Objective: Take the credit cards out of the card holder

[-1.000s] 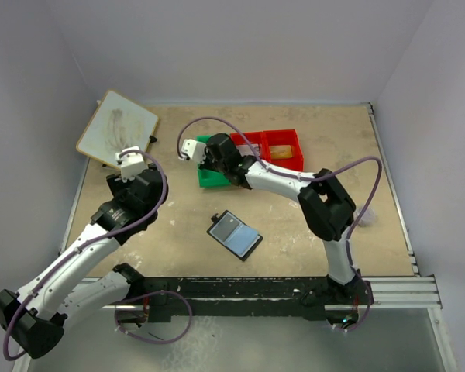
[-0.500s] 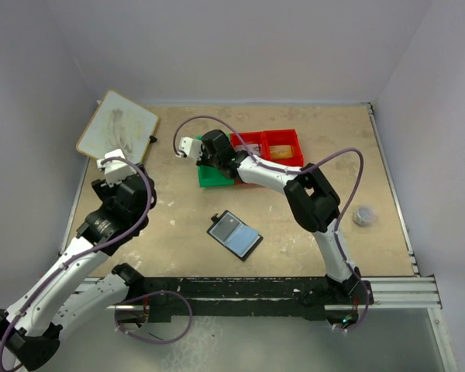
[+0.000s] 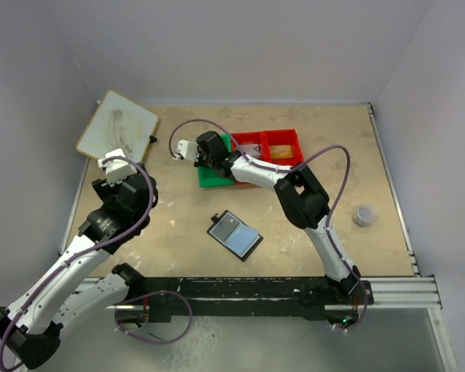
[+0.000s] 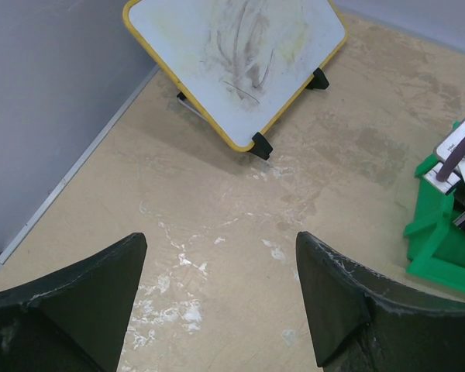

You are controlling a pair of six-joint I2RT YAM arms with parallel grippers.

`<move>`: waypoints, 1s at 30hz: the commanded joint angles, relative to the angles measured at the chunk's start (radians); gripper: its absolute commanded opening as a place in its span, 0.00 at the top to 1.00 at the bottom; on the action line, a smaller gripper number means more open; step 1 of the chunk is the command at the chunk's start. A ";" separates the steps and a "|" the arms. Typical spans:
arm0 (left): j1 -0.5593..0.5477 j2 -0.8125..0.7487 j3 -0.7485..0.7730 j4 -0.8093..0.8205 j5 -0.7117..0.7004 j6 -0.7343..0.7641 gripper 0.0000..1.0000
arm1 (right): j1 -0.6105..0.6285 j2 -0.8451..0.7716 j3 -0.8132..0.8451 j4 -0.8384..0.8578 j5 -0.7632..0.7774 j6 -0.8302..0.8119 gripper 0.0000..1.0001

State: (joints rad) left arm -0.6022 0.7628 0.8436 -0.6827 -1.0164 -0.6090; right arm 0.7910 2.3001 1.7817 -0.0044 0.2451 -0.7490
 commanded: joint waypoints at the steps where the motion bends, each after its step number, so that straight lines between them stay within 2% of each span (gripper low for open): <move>1: 0.009 0.004 0.033 0.002 0.008 -0.003 0.24 | -0.006 0.002 0.058 -0.019 0.015 -0.022 0.99; 11: 0.009 0.017 0.032 0.003 0.021 0.005 0.24 | -0.006 0.089 0.182 -0.146 0.019 -0.024 0.97; 19: 0.009 0.032 0.035 0.002 0.029 0.009 0.24 | -0.007 0.062 0.166 -0.127 -0.042 0.014 0.93; 24: 0.009 0.035 0.034 0.002 0.031 0.009 0.24 | -0.014 0.042 0.168 -0.122 -0.070 0.055 0.82; 27: 0.009 0.036 0.035 0.002 0.034 0.011 0.24 | -0.020 0.026 0.166 -0.120 -0.102 0.083 0.72; 30: 0.009 0.038 0.035 0.001 0.036 0.011 0.24 | -0.025 0.018 0.168 -0.125 -0.136 0.105 0.70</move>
State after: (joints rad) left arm -0.6018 0.7998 0.8436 -0.6827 -0.9794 -0.6083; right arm 0.7712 2.3924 1.9297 -0.1162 0.1795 -0.6956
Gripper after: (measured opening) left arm 0.759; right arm 0.288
